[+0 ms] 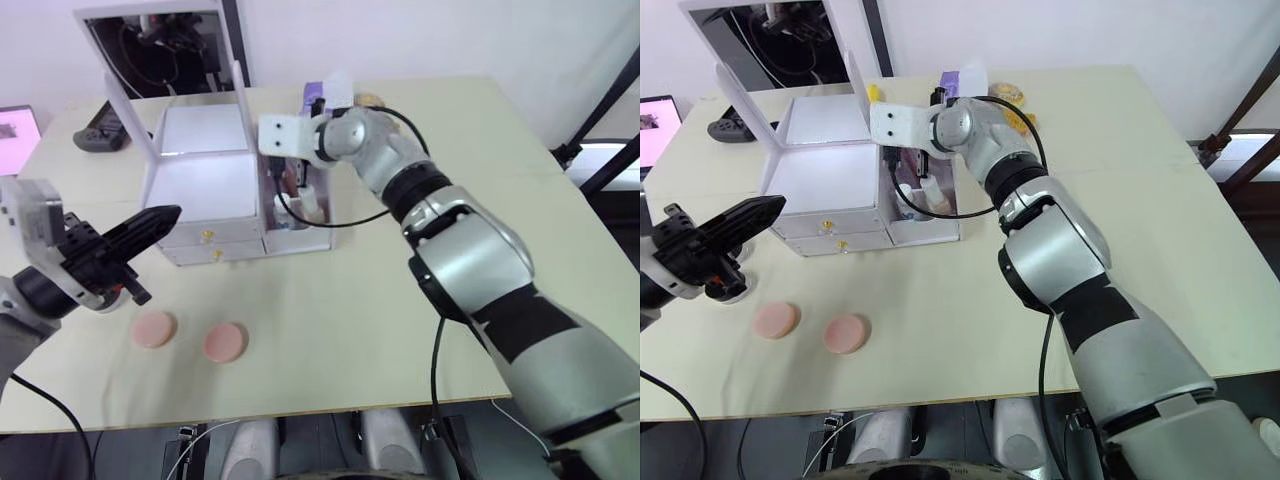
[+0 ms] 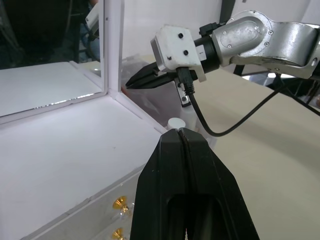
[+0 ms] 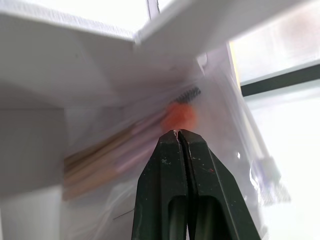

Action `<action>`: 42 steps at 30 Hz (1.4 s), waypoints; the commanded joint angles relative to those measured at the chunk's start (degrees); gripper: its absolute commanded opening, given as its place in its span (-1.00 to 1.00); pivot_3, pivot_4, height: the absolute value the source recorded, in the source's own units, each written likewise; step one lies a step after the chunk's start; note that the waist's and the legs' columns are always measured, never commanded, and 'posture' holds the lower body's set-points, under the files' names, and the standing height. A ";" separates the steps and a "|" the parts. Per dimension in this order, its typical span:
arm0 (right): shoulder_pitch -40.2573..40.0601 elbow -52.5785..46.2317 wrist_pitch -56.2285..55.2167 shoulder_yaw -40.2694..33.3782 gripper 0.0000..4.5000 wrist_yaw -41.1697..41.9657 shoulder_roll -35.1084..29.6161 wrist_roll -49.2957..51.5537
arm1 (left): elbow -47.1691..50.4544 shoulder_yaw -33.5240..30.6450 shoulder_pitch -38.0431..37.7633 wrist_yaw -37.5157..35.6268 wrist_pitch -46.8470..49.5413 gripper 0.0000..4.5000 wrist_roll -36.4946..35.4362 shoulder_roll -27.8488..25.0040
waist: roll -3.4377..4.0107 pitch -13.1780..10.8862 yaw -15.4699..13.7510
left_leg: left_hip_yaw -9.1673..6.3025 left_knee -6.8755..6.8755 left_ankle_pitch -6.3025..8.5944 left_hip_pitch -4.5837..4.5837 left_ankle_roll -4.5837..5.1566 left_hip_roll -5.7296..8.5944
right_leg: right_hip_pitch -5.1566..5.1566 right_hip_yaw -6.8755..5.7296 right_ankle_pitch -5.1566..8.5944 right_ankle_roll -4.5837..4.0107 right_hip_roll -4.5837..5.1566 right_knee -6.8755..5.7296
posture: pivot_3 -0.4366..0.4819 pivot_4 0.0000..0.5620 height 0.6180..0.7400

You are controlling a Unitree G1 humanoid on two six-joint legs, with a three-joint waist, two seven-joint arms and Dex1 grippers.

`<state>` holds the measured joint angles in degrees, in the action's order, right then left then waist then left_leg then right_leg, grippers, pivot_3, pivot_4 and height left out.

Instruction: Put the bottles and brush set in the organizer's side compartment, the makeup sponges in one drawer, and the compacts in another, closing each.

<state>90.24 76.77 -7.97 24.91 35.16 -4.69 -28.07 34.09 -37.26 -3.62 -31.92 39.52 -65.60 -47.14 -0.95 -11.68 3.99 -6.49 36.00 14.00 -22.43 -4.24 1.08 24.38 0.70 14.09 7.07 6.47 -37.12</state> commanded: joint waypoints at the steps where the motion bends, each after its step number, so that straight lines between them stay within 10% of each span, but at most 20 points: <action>1: -0.01 1.58 2.17 1.62 -0.98 0.36 0.49 -2.54 | 0.90 -1.01 0.36 0.32 -0.64 -1.00 0.27 -0.80 | -0.04 0.02 -0.01 | 0.00 0.01 0.00 0.00 0.00 0.00 | -0.02 0.00 0.00 0.00 0.00 0.00 | -0.05 -0.47 1.00; 19: 8.54 1.36 4.94 -5.12 -0.98 13.07 0.70 1.76 | 1.96 -1.08 -2.04 0.42 -1.21 -1.00 0.96 0.46 | 0.00 0.02 0.19 | 0.00 -0.04 0.00 0.01 0.00 0.00 | 0.04 0.01 0.00 0.00 -0.01 -0.01 | -0.05 -0.47 1.00; 42: 1.89 2.65 10.47 -5.34 -0.98 5.24 3.48 -0.36 | 2.65 0.75 -1.69 0.95 -1.15 -1.00 1.68 0.89 | -0.02 0.03 0.13 | 0.00 -0.09 0.00 -0.01 0.00 0.00 | 0.06 0.01 0.00 -0.01 -0.01 0.02 | -0.05 -0.47 1.00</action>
<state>92.15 80.09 2.25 19.40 41.12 -2.03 -27.98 35.03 -36.52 -5.86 -31.16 39.35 -64.17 -46.05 -0.97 -11.65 4.12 -6.49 35.91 14.01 -22.44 -4.23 1.08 24.44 0.71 14.09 7.06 6.45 -37.09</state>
